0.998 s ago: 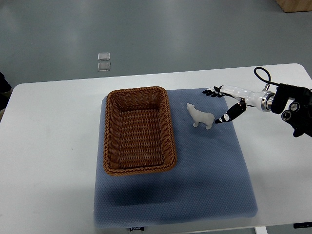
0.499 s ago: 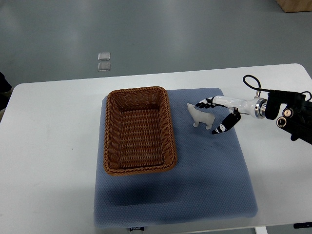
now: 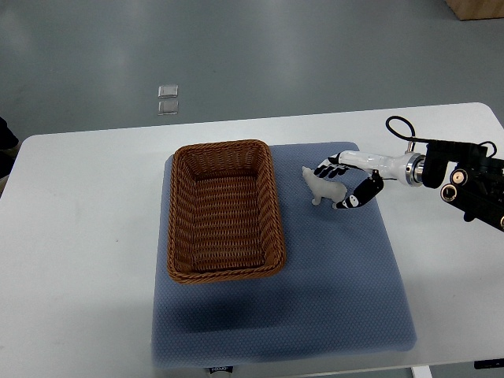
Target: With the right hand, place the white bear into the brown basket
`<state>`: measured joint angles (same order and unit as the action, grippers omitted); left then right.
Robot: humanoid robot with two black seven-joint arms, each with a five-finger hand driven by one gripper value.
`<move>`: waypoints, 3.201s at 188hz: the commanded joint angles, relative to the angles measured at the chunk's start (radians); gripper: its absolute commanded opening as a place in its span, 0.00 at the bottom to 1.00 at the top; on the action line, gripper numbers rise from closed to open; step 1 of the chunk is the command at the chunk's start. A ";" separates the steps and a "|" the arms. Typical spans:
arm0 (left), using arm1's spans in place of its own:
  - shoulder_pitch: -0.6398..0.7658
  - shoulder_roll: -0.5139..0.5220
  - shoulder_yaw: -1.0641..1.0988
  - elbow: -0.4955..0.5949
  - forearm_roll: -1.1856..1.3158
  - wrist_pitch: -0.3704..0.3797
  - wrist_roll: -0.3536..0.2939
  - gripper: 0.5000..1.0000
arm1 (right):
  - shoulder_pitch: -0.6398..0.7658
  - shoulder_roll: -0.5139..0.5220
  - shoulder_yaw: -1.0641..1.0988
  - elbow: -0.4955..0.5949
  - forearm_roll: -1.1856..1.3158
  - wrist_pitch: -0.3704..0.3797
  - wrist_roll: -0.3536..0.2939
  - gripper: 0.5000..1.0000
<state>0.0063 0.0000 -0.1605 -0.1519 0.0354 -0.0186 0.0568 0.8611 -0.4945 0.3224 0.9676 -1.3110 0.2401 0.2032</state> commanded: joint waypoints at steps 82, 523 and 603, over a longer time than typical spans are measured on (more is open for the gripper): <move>0.000 0.000 -0.001 0.000 0.000 0.000 0.000 1.00 | -0.001 0.034 -0.025 -0.009 -0.016 -0.048 -0.022 0.27; 0.000 0.000 -0.001 0.000 0.001 0.000 0.000 1.00 | 0.263 0.137 -0.144 0.206 -0.116 0.019 0.070 0.72; 0.000 0.000 0.001 0.000 0.000 0.000 0.000 1.00 | 0.116 0.068 0.170 0.075 0.082 0.012 0.062 0.72</move>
<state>0.0063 0.0000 -0.1608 -0.1519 0.0354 -0.0182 0.0568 1.0326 -0.4257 0.4058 1.1046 -1.3135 0.2539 0.2679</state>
